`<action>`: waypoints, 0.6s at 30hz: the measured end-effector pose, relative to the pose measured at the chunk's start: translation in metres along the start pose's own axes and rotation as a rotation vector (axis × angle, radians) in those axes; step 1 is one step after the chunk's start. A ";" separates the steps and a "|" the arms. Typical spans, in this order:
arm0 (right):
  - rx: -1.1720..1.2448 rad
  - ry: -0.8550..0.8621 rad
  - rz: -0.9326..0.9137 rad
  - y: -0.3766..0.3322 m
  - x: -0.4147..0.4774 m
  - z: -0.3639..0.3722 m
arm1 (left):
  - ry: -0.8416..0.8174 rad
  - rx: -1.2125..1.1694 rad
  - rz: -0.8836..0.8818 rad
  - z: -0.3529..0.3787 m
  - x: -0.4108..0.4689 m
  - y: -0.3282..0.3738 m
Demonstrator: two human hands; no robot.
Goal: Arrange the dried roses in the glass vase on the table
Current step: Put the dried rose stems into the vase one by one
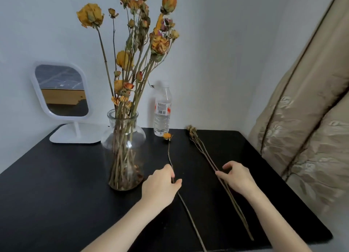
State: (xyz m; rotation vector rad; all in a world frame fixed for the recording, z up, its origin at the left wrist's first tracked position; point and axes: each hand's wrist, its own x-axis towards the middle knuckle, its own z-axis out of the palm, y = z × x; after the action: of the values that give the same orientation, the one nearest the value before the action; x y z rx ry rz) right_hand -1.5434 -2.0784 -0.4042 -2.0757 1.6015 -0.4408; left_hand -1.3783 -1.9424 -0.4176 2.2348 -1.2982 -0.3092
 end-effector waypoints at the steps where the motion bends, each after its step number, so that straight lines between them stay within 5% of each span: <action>1: -0.034 -0.011 0.020 0.004 0.002 0.000 | -0.019 0.080 -0.026 0.005 0.008 0.004; 10: -0.068 -0.022 0.054 0.017 0.011 0.005 | -0.043 0.260 -0.201 0.028 0.037 0.016; 18: -0.083 -0.045 0.094 0.015 0.015 0.010 | -0.062 0.337 -0.161 0.026 0.038 0.005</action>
State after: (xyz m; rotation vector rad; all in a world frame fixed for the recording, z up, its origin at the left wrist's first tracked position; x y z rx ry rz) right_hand -1.5460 -2.0942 -0.4216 -2.0451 1.7083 -0.2978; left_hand -1.3741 -1.9860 -0.4342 2.6395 -1.2821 -0.2328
